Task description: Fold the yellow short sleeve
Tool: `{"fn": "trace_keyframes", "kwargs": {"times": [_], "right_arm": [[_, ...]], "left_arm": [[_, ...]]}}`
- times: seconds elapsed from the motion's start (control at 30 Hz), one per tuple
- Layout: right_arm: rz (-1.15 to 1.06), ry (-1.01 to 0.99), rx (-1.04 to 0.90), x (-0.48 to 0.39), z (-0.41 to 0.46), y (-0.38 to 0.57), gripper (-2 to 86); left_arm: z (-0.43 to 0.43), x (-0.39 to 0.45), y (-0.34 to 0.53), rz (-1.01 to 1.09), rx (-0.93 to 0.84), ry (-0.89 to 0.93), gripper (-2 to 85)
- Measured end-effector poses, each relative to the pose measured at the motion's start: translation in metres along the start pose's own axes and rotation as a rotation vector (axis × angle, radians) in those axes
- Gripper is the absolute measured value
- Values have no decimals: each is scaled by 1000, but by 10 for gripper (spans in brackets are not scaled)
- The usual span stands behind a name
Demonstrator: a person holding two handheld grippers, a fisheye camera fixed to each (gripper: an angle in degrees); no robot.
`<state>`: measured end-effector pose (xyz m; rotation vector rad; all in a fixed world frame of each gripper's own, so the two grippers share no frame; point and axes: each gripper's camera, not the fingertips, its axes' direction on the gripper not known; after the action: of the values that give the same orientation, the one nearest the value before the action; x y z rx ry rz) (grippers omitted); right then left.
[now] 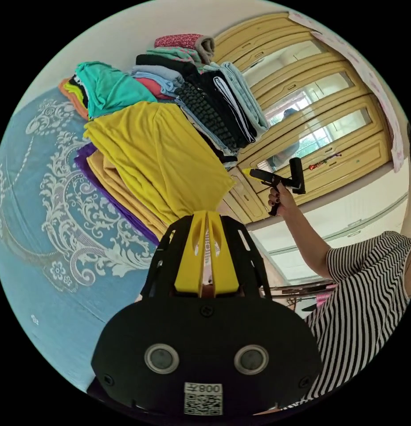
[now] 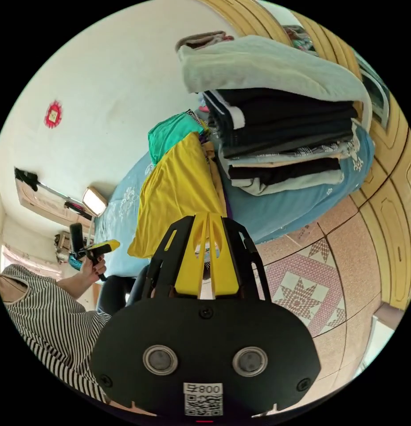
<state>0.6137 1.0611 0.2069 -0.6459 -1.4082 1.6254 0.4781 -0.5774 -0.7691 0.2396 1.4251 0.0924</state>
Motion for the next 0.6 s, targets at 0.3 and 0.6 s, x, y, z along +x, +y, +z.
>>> {"fn": "trace_keyframes", "kwargs": {"times": [0.3,0.6], "right_arm": [[-123,309,-178,-56,89,5,1],[-162,379,-150,-107,107,17,3]], "left_arm": [[42,-12,18,84,-159,-247,2],[40,-38,48,232,-207,-330,2]]}}
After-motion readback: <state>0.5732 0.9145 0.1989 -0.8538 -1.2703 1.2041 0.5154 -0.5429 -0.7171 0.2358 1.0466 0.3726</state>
